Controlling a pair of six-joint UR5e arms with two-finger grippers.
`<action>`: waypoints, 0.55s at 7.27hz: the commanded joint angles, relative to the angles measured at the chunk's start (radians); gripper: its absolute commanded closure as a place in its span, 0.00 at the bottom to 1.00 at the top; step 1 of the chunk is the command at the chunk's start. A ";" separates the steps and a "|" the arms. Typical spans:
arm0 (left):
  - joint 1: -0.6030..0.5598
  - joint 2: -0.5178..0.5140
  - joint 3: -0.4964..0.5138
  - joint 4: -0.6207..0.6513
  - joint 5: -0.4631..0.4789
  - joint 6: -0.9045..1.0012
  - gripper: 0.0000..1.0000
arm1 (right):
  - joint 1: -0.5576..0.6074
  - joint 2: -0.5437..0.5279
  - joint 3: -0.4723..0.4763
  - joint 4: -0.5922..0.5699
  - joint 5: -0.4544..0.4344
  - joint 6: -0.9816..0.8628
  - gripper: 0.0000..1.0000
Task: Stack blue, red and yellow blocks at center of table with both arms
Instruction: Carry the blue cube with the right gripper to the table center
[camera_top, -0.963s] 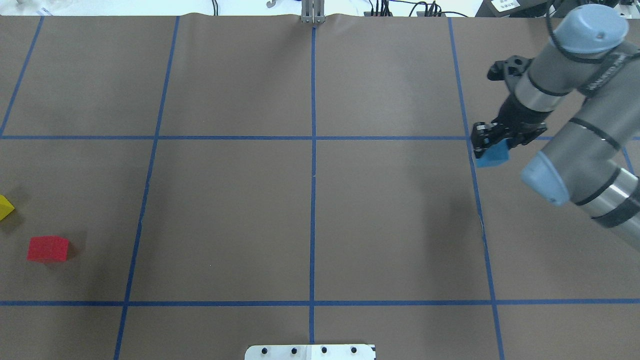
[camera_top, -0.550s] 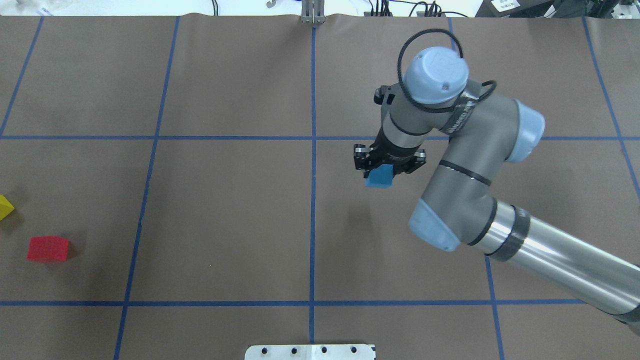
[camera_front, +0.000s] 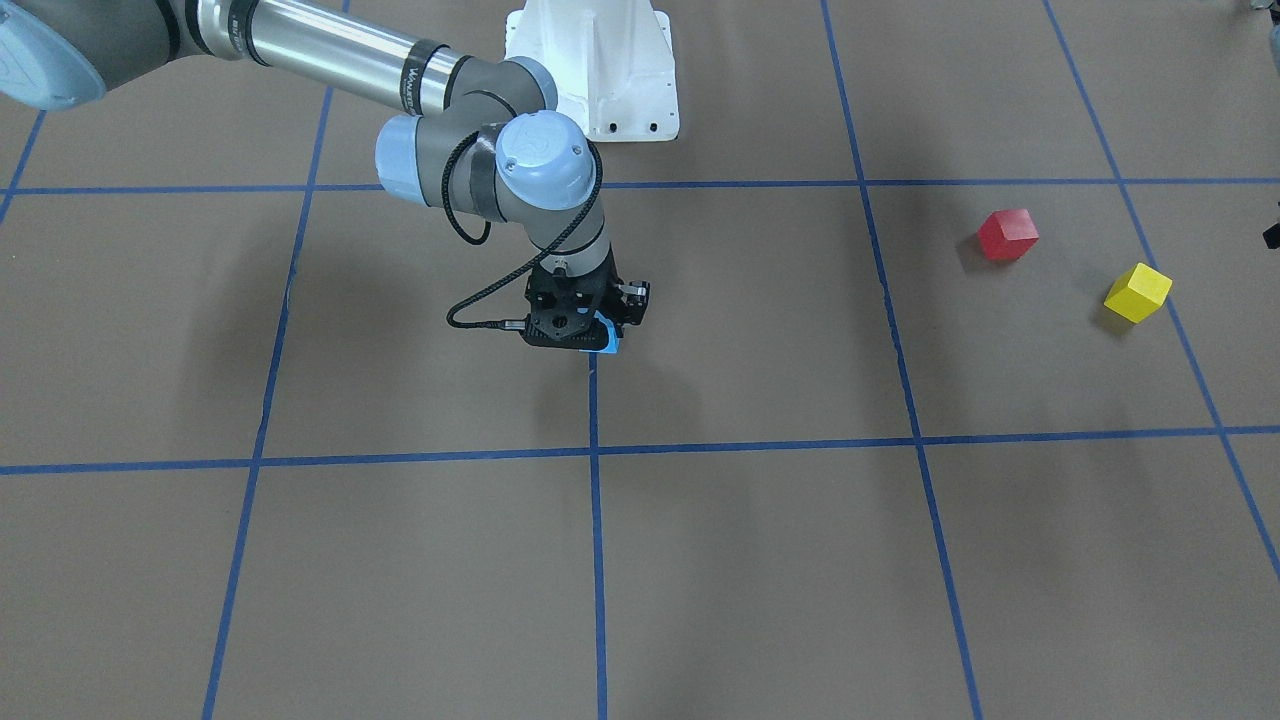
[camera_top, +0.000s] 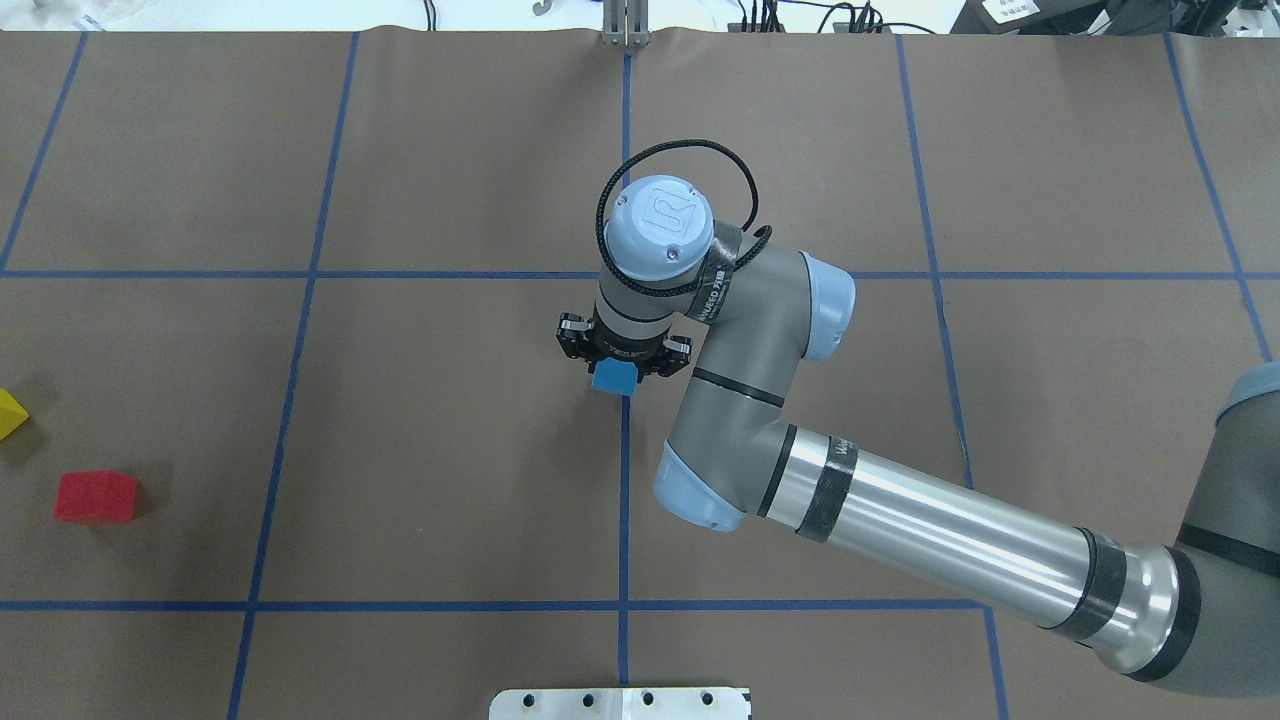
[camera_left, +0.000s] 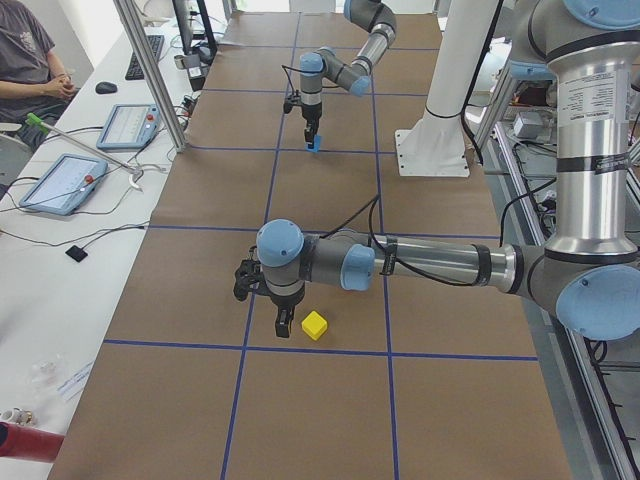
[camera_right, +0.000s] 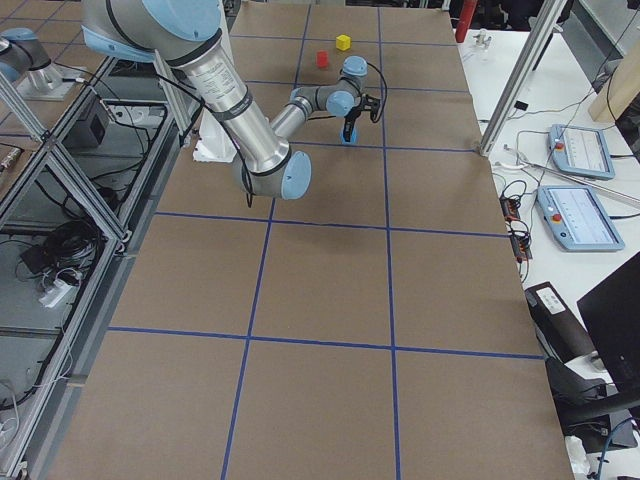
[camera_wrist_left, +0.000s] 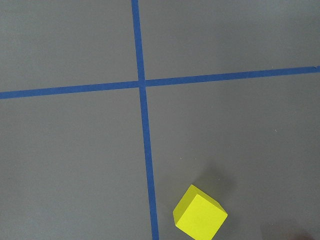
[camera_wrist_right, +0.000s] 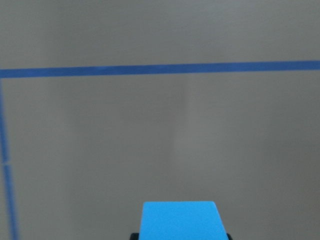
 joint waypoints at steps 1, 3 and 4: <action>0.001 0.000 0.000 0.000 0.000 0.000 0.00 | -0.006 0.006 -0.014 -0.002 0.003 -0.050 1.00; 0.001 0.000 0.001 0.001 0.000 0.000 0.00 | 0.013 0.004 -0.010 -0.035 0.043 -0.064 1.00; 0.001 0.000 0.001 0.001 0.000 0.000 0.00 | 0.013 0.006 -0.008 -0.063 0.042 -0.098 1.00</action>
